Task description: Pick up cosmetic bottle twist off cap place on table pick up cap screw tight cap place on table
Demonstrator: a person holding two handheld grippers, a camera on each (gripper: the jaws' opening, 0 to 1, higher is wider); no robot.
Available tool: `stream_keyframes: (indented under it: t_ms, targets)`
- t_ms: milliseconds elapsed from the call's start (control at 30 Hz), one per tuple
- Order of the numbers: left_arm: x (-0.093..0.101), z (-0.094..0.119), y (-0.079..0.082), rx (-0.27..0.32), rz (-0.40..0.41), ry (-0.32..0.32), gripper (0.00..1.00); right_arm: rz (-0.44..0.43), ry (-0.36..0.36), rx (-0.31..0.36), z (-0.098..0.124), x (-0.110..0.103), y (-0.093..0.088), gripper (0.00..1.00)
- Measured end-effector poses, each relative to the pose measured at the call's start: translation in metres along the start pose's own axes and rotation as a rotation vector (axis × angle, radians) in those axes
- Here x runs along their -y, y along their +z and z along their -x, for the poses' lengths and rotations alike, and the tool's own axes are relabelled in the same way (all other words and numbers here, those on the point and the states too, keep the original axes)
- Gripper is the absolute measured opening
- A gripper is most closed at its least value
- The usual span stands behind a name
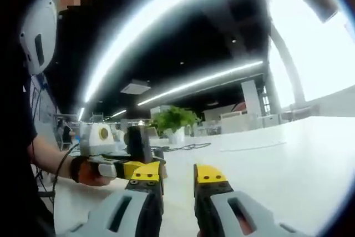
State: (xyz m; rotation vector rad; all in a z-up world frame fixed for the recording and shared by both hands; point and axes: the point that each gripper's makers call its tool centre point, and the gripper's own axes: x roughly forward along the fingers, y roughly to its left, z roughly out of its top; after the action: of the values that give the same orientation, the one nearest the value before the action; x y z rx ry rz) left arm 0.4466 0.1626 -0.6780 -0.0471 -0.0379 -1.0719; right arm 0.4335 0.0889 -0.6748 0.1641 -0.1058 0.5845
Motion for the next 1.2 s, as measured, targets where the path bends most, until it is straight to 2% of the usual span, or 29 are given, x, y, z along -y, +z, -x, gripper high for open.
stream_keyframes:
  t_ms: [200, 333, 567, 833, 867, 900, 1133, 1167, 1200]
  targets:
    - [0.026, 0.028, 0.006, 0.003, -0.045, -0.054, 0.14, 0.008, -0.007, -0.009, -0.001, -0.001, -0.001, 0.15]
    - [0.04, 0.04, 0.006, -0.002, -0.018, -0.097, 0.14, 0.017, -0.011, -0.016, -0.002, -0.003, -0.002, 0.15]
    - [0.052, 0.054, -0.001, -0.009, 0.019, -0.134, 0.15, 0.031, -0.006, -0.029, -0.004, -0.006, -0.004, 0.15]
    - [0.064, 0.051, -0.004, 0.015, 0.038, -0.168, 0.15, 0.042, -0.009, -0.044, -0.005, -0.007, -0.006, 0.14]
    - [0.065, 0.051, -0.007, 0.012, 0.039, -0.17, 0.15, 0.046, -0.01, -0.047, -0.005, -0.007, -0.007, 0.14]
    - [0.066, 0.051, -0.012, -0.016, 0.009, -0.176, 0.15, 0.048, -0.01, -0.05, -0.005, -0.007, -0.007, 0.14]
    - [0.068, 0.049, -0.019, -0.045, -0.003, -0.191, 0.14, 0.055, -0.01, -0.058, -0.006, -0.007, -0.009, 0.14]
    - [0.067, 0.049, -0.02, -0.052, -0.005, -0.186, 0.12, 0.056, -0.01, -0.058, -0.006, -0.007, -0.009, 0.14]
    - [0.065, 0.05, -0.015, -0.022, 0.03, -0.167, 0.02, 0.056, -0.009, -0.058, -0.006, -0.007, -0.009, 0.14]
